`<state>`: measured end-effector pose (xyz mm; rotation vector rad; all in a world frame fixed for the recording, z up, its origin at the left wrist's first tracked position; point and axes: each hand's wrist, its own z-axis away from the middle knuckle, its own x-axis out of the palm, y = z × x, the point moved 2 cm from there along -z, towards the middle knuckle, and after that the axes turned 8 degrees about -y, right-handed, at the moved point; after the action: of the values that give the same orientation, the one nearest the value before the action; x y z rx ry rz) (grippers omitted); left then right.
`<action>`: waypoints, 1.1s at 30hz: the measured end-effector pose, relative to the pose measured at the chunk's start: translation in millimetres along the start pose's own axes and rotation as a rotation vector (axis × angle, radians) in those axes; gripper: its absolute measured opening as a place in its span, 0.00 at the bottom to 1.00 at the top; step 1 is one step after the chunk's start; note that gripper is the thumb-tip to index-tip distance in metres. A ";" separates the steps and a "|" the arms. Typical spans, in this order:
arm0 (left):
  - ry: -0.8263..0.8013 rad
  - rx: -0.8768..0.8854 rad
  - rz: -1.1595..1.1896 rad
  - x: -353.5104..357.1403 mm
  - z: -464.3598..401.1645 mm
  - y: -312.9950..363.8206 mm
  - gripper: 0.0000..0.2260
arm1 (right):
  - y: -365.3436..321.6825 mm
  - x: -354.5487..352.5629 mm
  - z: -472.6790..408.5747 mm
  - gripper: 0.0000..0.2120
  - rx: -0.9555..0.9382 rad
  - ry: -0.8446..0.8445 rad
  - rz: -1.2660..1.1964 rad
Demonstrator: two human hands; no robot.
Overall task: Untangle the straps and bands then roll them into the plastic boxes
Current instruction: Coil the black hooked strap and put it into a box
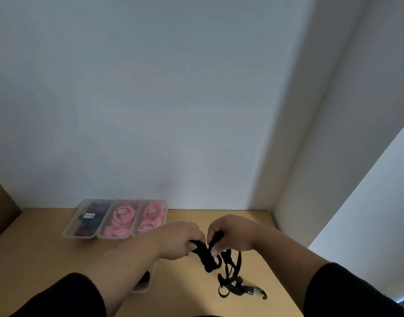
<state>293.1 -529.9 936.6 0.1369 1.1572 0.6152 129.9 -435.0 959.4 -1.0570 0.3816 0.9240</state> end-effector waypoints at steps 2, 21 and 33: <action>0.038 0.046 0.263 0.8 4.3 -2.1 0.10 | 5.1 -1.9 1.7 0.06 -0.075 0.046 -0.236; 0.484 -0.218 0.087 -4.8 -11.0 -11.6 0.08 | -4.0 20.1 -26.2 0.09 0.155 0.062 0.033; 0.059 -0.018 0.004 -1.3 -3.9 -8.2 0.08 | -3.1 -12.9 -17.3 0.05 0.060 0.125 0.029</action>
<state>292.5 -538.1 932.6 0.1057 1.2084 0.6366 127.5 -456.5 961.7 -1.0589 0.5263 0.8695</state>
